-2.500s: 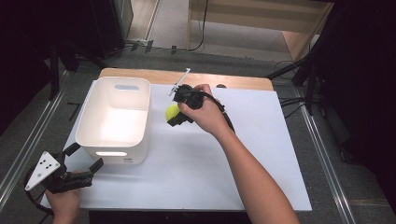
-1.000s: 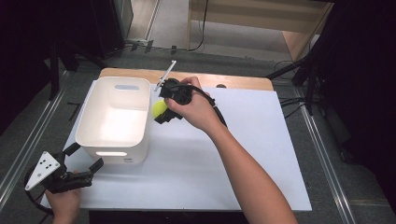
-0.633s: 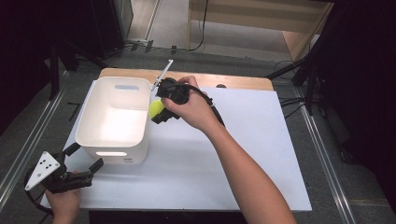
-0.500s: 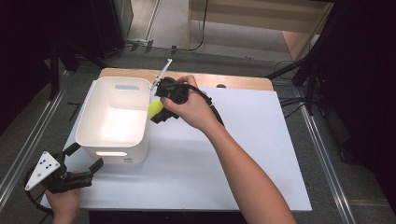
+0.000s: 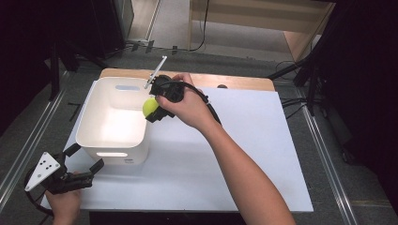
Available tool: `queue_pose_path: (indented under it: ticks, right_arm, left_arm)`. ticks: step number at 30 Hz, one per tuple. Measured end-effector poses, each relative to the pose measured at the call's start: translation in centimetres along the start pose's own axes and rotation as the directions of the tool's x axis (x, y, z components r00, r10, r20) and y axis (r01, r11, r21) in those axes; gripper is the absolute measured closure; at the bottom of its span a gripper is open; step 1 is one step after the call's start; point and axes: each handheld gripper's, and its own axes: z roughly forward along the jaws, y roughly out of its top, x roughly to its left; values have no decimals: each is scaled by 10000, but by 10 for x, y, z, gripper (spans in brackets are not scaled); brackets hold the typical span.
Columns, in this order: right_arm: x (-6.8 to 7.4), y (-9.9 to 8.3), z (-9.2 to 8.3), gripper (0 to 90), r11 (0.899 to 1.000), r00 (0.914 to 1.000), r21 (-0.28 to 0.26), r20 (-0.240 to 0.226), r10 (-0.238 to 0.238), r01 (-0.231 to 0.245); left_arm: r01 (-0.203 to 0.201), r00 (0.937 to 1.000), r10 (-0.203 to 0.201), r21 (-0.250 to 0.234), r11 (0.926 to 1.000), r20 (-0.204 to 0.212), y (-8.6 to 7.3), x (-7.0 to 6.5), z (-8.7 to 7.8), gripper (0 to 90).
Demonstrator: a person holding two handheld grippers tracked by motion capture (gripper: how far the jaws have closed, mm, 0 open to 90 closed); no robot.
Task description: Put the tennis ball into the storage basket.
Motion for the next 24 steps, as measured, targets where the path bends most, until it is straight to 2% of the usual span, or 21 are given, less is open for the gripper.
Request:
queue_pose_path:
  ticks: [24]
  right_arm:
    - [11,23,8,234,9992,9990,-40,-194,-396,396]
  left_arm:
    - [33,10000,-33,4,10000,-14,0,0,0,0]
